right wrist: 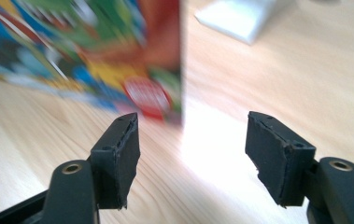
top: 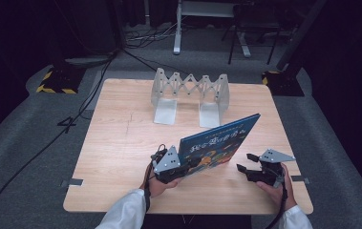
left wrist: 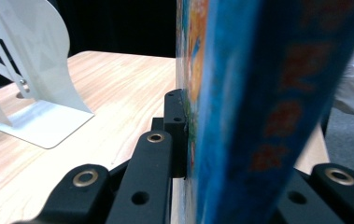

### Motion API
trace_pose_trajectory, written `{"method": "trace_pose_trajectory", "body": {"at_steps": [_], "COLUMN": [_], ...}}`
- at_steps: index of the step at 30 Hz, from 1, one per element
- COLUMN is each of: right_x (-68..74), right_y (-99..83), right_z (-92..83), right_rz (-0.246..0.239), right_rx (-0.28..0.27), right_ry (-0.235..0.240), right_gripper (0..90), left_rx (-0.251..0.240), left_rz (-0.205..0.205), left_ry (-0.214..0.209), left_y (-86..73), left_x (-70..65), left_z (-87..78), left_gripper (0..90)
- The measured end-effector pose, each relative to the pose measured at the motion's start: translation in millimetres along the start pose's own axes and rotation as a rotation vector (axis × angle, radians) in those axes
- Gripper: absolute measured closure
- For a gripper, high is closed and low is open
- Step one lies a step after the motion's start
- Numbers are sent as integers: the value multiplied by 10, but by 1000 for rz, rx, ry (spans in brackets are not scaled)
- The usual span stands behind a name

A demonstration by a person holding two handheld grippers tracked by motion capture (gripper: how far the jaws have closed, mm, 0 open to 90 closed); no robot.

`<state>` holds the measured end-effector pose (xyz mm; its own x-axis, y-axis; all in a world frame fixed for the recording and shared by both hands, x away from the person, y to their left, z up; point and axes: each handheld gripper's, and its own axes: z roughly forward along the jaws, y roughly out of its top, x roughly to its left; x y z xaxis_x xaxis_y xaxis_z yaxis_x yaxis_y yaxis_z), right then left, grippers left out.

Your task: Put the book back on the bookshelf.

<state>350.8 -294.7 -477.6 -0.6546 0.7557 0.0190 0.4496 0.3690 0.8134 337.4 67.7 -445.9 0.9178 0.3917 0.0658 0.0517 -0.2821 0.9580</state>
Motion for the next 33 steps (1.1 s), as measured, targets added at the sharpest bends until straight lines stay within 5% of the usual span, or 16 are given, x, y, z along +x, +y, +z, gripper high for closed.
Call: {"method": "trace_pose_trajectory", "body": {"at_steps": [6, 14, 33], "right_x": [-150, -227, -197], "right_y": [-203, -262, -265], "right_z": [33, 39, 57], "right_rz": [44, 62, 37], "right_rx": [108, 126, 121], "right_ry": [-44, -92, -89], "right_gripper": [332, 263, 262], "left_rx": [7, 16, 56], "left_rz": [-11, 2, 94], "left_ry": [22, 30, 154], "left_y": [44, 101, 367], "left_x": [8, 5, 159], "left_z": [45, 49, -86], "left_gripper": [828, 829, 830]}}
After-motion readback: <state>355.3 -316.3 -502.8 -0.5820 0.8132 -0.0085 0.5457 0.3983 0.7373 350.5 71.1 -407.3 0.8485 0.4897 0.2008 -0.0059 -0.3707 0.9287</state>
